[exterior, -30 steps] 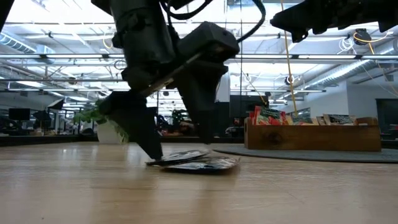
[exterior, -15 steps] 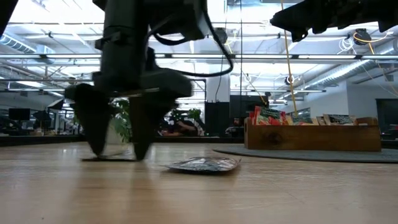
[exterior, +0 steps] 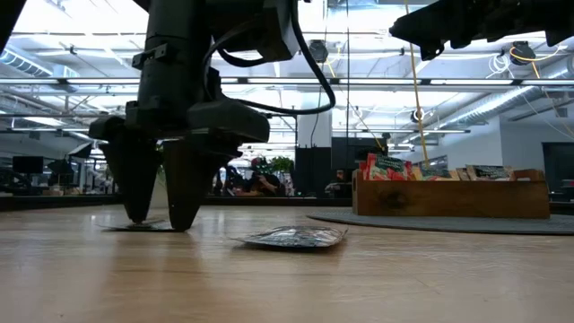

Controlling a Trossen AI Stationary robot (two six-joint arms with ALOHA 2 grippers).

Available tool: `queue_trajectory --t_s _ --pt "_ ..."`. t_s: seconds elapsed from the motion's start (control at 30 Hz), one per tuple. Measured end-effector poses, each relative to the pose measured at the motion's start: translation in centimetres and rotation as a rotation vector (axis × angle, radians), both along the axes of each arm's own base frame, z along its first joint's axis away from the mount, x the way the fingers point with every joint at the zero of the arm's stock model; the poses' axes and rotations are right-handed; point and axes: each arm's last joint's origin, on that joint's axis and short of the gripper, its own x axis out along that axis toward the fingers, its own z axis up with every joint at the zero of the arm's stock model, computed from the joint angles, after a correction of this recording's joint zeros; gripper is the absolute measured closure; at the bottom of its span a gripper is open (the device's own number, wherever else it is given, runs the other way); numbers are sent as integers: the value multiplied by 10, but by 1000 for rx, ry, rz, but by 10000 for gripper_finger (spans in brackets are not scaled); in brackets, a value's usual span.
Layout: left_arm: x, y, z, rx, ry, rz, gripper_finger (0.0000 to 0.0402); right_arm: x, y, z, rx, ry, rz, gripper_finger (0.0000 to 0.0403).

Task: Pick & Place Tea
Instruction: Put the brown tea bag into the right section of the wooden organizer

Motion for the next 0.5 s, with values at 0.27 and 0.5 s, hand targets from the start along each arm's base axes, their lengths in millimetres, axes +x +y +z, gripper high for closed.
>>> queue_trajectory --t_s 0.27,0.5 --pt "3 -2 0 -44 -23 -16 265 0 0 0 0 4 0 348" --pt "1 -3 -1 -65 -9 -47 385 0 0 0 0 4 0 348"
